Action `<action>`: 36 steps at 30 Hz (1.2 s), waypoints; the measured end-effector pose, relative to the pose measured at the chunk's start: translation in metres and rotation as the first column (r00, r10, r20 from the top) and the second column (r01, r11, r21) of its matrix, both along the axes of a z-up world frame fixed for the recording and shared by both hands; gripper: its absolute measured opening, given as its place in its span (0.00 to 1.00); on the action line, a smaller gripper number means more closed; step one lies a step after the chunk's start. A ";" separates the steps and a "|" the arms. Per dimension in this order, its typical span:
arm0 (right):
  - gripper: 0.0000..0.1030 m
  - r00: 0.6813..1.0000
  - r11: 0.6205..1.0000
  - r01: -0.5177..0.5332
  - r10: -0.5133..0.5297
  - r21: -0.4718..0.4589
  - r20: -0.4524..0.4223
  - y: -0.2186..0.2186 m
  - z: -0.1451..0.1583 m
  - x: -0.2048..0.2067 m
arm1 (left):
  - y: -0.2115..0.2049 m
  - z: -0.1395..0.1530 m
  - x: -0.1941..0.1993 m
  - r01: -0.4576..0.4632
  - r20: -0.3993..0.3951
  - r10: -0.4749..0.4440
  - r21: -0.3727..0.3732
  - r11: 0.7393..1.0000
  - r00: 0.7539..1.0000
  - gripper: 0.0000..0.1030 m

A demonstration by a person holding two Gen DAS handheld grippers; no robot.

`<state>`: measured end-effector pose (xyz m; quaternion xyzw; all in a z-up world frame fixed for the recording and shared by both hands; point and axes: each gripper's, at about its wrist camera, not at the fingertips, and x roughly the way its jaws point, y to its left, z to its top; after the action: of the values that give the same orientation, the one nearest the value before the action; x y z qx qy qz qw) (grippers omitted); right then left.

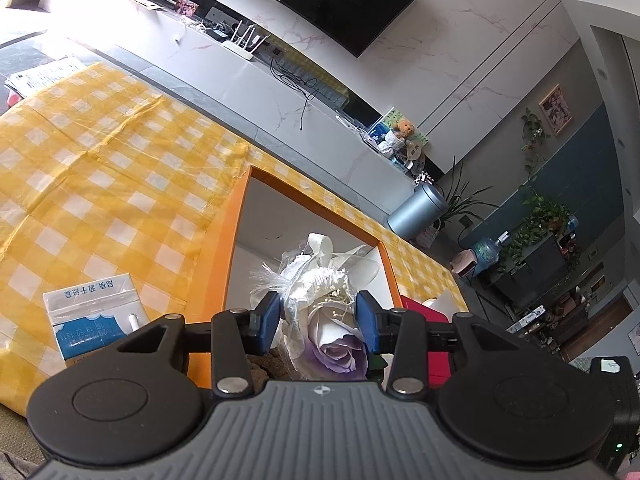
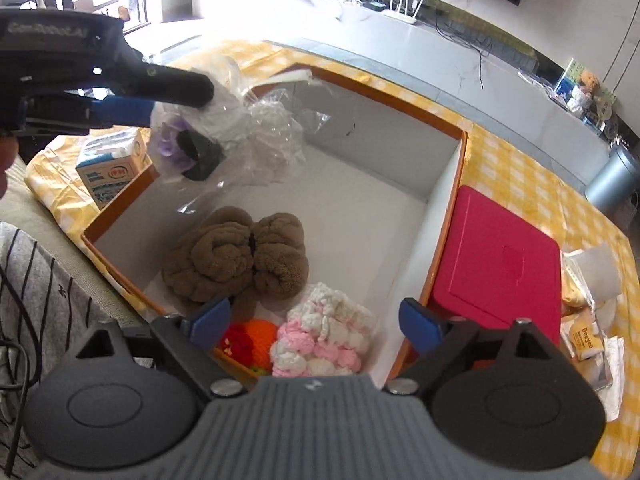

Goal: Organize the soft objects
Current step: 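Carry the pouch and bundle over the open white box and lower them, then open both tools to drop the pouch and bundle into the box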

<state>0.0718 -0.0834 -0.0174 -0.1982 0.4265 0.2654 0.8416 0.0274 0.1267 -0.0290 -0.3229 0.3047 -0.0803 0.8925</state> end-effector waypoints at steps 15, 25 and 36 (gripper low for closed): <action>0.35 0.994 0.999 0.029 -0.027 0.019 -0.105 0.023 -0.048 0.038 | 0.003 -0.001 -0.002 -0.003 -0.012 0.003 0.016 1.000 1.000 0.46; 0.47 0.987 0.999 -0.018 0.013 -0.031 -0.157 0.029 -0.051 0.043 | -0.008 0.000 0.002 0.006 -0.027 -0.005 0.060 0.998 1.000 0.46; 0.88 0.983 0.852 0.062 0.038 0.520 -0.180 -0.051 -0.011 0.048 | -0.031 0.001 0.016 0.028 -0.061 -0.019 0.154 0.988 0.998 0.46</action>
<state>0.1201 -0.1348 -0.0289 0.0663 0.4149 0.3835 0.8224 0.0437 0.0955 -0.0275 -0.2511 0.3402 -0.0571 0.9044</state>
